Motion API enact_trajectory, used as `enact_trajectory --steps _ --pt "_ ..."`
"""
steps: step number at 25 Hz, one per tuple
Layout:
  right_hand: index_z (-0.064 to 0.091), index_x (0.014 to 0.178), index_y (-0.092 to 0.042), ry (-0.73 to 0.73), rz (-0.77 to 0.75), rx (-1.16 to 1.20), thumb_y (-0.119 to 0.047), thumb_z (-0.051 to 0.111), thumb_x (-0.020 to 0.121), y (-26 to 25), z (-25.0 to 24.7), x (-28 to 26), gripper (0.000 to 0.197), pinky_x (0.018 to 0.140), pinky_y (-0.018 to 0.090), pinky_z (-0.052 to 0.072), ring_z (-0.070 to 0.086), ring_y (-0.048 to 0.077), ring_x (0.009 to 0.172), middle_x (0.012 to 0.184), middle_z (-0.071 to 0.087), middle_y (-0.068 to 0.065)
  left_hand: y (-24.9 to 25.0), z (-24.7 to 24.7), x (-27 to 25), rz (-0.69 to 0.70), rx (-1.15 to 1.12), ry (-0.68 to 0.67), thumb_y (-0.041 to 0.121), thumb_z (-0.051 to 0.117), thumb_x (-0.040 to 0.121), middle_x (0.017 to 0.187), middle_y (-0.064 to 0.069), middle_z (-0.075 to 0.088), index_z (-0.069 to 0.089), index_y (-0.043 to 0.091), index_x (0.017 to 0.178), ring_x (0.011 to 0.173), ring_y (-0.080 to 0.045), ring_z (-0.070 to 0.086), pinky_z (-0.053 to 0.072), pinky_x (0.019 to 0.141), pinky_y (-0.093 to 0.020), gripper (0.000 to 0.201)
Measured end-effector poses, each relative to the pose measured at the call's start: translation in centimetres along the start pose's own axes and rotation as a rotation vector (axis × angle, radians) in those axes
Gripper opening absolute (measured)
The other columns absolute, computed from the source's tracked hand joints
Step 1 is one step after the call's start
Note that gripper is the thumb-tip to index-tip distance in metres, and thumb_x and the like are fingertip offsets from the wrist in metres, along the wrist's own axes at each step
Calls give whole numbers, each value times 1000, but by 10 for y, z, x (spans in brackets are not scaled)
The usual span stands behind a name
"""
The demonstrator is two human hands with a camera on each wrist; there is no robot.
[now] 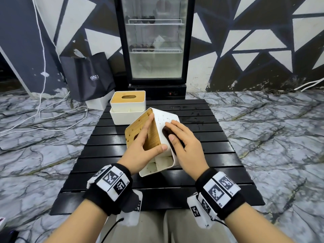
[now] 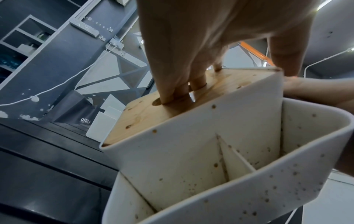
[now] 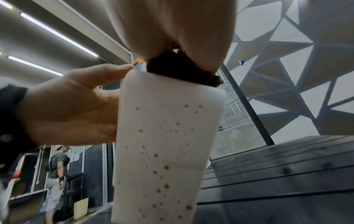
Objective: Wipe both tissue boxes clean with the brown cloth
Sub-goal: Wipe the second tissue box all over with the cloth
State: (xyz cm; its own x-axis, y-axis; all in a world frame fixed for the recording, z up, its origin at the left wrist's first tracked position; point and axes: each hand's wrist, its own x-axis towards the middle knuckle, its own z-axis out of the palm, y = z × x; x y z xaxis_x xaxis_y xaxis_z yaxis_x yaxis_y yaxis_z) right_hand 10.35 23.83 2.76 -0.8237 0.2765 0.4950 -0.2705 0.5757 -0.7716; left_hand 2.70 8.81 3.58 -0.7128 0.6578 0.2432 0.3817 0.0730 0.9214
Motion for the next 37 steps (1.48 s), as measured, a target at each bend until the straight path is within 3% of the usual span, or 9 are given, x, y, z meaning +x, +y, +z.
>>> enact_trajectory --steps 4,7,10,13,18,22,27,31,37 --pt "47 129 -32 6 -16 -67 -34 39 92 2 0 -20 38 105 5 17 32 2 129 134 39 -18 2 3 2 -14 -54 42 54 58 70 136 45 19 12 69 129 131 20 19 27 110 -13 77" --pt "41 132 -33 13 -68 -88 -36 33 92 2 5 -33 41 111 15 17 27 5 133 140 36 -13 6 7 2 -24 -56 52 44 56 77 132 47 20 10 70 126 124 26 21 28 93 2 72" --pt "40 133 -32 17 -76 -91 -34 31 92 1 6 -29 42 112 19 17 26 8 133 141 35 -11 6 6 1 -15 -89 35 40 60 76 136 43 24 12 73 125 128 19 27 33 95 -5 76" --pt "41 134 -27 17 -84 -111 -31 33 93 3 3 -10 42 110 14 15 27 8 132 139 35 -10 4 5 0 -5 -126 17 47 63 71 148 24 29 15 74 127 137 -4 32 36 109 -31 78" --pt "40 135 -24 16 -10 -125 -26 34 91 7 -1 -2 44 108 16 14 25 5 130 139 33 -11 5 4 0 -23 -147 34 44 65 71 147 -4 38 18 76 123 131 -32 40 52 89 -35 77" --pt "40 135 -22 -3 -25 -142 -26 34 91 -1 2 -2 45 109 19 13 25 11 133 144 35 -2 6 4 0 -30 -190 7 46 65 67 145 2 40 20 76 122 116 -13 51 48 71 -14 77" --pt "41 135 -20 -9 -17 -154 -25 33 89 3 -4 21 46 107 19 15 29 16 132 144 36 2 7 4 -2 -36 -226 12 36 67 72 133 -5 47 20 70 126 93 -7 55 46 63 -10 79" --pt "40 135 -19 19 -8 -152 -25 33 89 3 0 14 47 109 22 16 28 16 132 143 37 1 10 4 -3 -43 -220 5 36 67 71 139 -27 38 21 71 125 73 -1 47 44 58 -10 79" --pt "39 136 -21 -24 -26 -158 -25 32 89 -1 -7 30 48 107 20 15 28 12 131 144 37 1 9 8 1 -45 -162 -26 46 65 67 144 12 39 18 68 132 107 -12 51 48 69 -16 83"
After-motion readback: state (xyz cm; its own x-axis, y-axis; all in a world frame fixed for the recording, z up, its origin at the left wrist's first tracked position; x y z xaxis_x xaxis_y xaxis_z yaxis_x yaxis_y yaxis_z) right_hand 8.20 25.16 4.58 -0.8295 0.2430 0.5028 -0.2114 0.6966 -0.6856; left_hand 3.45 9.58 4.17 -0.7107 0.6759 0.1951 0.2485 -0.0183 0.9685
